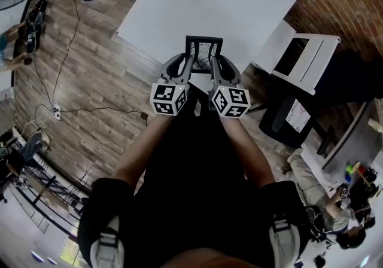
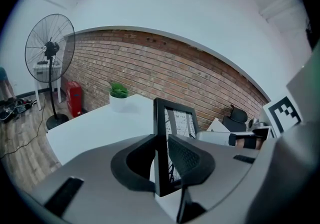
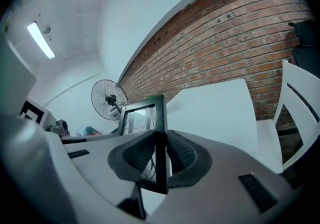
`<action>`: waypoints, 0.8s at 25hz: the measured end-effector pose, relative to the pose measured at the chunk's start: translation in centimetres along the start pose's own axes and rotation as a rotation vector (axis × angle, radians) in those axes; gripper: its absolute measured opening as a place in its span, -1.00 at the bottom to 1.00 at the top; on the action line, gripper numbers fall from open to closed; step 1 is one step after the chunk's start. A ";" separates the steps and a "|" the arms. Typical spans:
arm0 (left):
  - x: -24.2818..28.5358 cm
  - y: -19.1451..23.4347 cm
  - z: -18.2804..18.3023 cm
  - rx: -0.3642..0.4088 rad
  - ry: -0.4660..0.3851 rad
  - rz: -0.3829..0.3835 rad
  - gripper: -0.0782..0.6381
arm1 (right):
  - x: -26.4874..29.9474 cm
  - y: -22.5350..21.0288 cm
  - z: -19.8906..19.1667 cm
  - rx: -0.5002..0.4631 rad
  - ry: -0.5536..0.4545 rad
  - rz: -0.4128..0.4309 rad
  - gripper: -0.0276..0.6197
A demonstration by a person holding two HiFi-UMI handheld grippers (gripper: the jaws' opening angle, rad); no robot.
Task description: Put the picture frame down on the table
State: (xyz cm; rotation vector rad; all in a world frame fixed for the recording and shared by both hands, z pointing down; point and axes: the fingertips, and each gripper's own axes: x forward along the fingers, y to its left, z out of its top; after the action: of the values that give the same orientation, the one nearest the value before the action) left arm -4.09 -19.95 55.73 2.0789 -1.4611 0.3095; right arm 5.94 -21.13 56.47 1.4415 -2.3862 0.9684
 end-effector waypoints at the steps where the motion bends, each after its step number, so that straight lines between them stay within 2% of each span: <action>1: 0.0 0.1 -0.2 0.002 0.004 -0.007 -0.54 | 0.1 0.0 -0.2 0.003 0.000 -0.007 -0.71; 9: 1.0 1.2 -1.7 0.014 0.042 -0.059 -0.54 | 1.1 -0.4 -1.7 0.016 0.010 -0.063 -0.71; 20: 3.1 2.4 -3.6 0.042 0.113 -0.094 -0.54 | 2.7 -1.8 -4.0 0.038 0.066 -0.096 -0.71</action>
State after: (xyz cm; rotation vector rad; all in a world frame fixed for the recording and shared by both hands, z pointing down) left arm -4.63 -20.89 60.92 2.1197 -1.2969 0.4174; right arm 5.37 -21.19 61.59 1.4980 -2.2426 1.0258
